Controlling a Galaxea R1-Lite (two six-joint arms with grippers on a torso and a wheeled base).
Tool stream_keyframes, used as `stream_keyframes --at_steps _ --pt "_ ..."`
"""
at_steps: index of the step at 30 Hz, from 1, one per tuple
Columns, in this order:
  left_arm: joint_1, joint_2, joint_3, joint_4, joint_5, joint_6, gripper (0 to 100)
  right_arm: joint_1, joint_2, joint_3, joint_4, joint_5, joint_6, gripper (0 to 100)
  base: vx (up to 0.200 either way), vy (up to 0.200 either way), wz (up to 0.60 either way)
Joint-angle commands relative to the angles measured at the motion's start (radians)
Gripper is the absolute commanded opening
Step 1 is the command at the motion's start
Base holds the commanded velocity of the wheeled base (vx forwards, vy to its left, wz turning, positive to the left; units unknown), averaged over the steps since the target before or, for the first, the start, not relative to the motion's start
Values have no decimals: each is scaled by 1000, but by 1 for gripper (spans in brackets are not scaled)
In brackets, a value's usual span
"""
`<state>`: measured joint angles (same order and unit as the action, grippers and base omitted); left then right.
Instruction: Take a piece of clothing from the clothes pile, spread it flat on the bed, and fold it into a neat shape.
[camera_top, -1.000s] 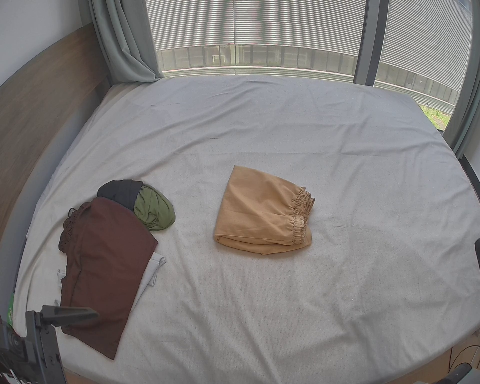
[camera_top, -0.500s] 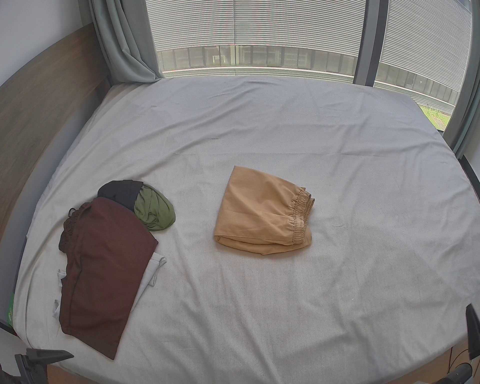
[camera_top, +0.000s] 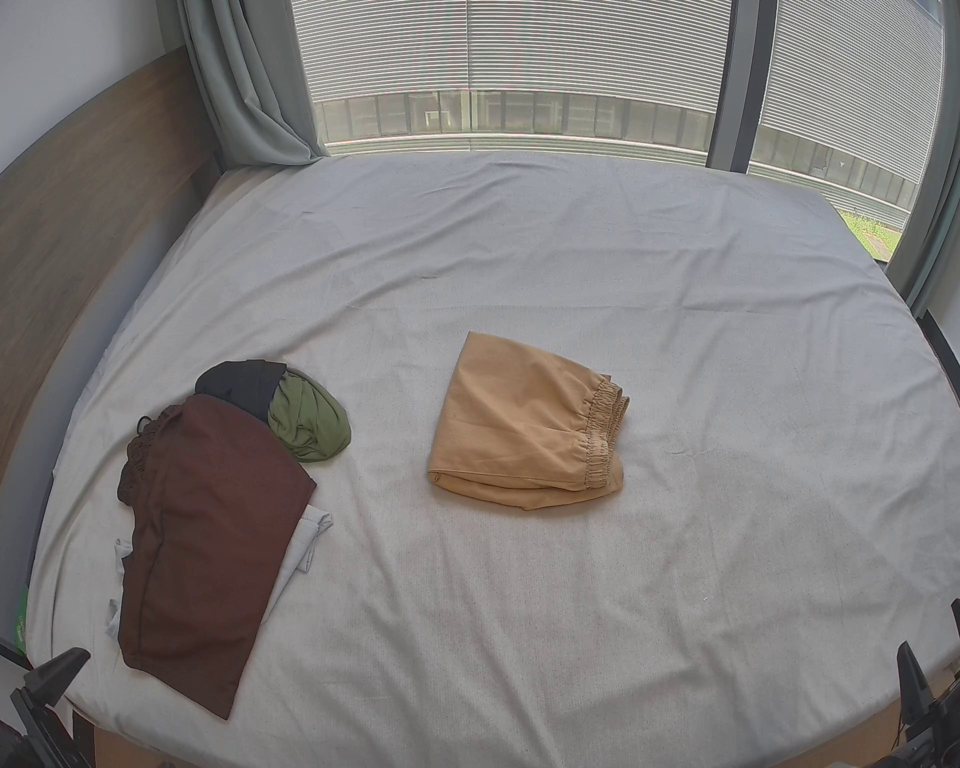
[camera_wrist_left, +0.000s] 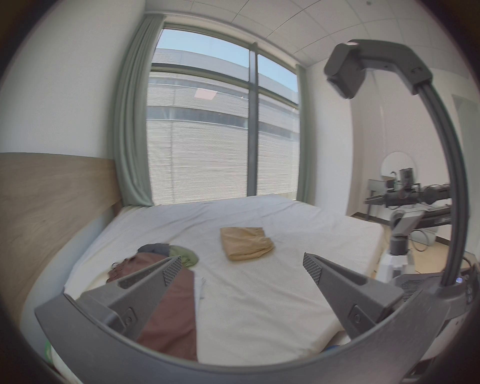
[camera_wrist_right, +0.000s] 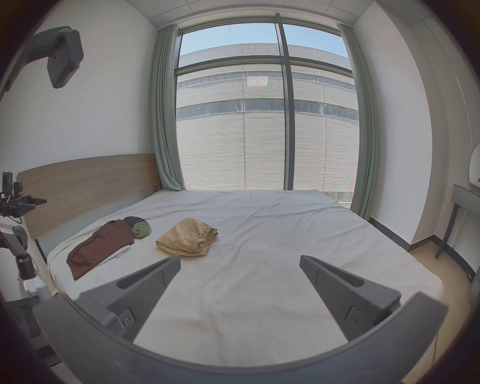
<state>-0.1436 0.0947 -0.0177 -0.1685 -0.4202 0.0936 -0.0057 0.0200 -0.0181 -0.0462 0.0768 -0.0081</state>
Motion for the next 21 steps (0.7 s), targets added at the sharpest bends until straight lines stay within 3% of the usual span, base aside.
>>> stream_keyframes --at_steps 1,6,14,18,20,21 --pt "49 -6 18 40 83 -8 100 0 -20 18 9 -12 -10 100 0 0 0" --pt "150 -85 18 95 120 -20 100 1 -20 18 11 -11 -23 100 0 0 0" --pt "148 -95 18 93 221 -23 100 3 -20 18 12 -8 -33 100 0 0 0" --pt "150 -95 16 118 371 -68 100 1 -20 18 37 -25 -39 100 0 0 0" --pt "148 -95 15 193 483 -100 100 1 -20 18 45 -29 -23 100 0 0 0" --pt "150 -95 15 182 474 -100 100 1 -20 18 45 -31 -13 100 0 0 0"
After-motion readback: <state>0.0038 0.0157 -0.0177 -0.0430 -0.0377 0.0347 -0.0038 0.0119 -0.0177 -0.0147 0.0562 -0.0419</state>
